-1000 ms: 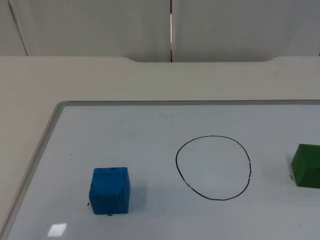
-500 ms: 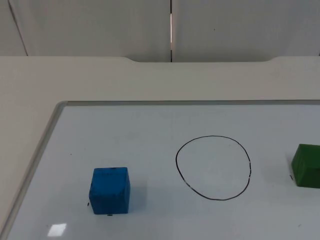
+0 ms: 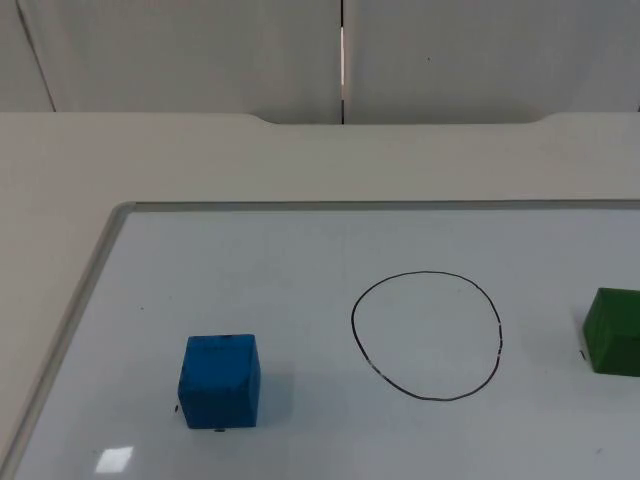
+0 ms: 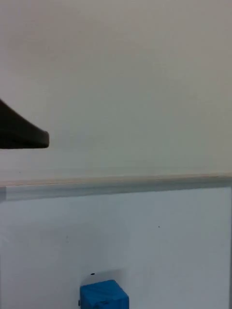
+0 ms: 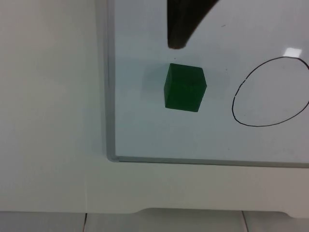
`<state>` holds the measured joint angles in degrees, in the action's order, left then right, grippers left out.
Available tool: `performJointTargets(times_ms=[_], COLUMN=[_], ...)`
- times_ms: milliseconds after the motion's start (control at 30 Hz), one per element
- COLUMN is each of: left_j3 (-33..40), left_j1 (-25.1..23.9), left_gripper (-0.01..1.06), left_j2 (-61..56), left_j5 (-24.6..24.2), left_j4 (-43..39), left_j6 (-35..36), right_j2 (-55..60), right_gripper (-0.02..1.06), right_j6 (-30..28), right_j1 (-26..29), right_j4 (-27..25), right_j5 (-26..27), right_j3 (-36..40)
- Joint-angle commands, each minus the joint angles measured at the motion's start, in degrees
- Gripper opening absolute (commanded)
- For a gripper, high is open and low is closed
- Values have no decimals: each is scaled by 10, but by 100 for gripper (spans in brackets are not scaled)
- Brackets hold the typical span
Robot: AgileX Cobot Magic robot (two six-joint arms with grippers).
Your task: Push the two cubes into the marked area.
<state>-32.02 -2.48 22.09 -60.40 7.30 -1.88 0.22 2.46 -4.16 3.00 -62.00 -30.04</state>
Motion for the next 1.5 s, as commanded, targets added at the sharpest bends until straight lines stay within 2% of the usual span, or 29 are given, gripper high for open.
performJointTargets(times_ms=[0,200,300,333,467,500,667,700,733,767,1133,1300,1467], left_j3=[-4,-4,-4,-4,-4,-4,-4,-4,-4,-4,-4,-4,-3], left_j1=[4,4,4,4,4,4,4,4,4,4,4,4,4], left_gripper=[105,104,93,93,64,64,16,16,5,0,1,1,1], left_j2=[17,74,112,112,161,161,219,219,230,245,400,453,488], left_j5=[19,42,59,59,88,88,147,147,159,168,192,221,229], left_j4=[17,38,38,38,45,45,49,49,55,57,65,101,172], left_j6=[4,4,4,4,4,4,2,2,2,2,-26,-36,-106], right_j2=[-2,-2,-2,-2,-2,-2,-2,-2,-2,-2,-2,-2,-2], right_gripper=[105,105,105,105,105,105,105,105,105,105,105,105,105], right_j6=[-5,-5,-5,-5,-5,-5,-5,-5,-5,-5,-5,-5,-5], right_j1=[4,4,4,4,4,4,4,4,4,4,4,4,4], right_j4=[-3,-3,-3,-3,-3,-3,-3,-3,-3,-3,-3,-3,-3], right_j5=[2,2,2,2,2,2,2,2,2,2,2,2,2], right_j3=[5,5,5,5,5,5,5,5,5,5,5,5,5])
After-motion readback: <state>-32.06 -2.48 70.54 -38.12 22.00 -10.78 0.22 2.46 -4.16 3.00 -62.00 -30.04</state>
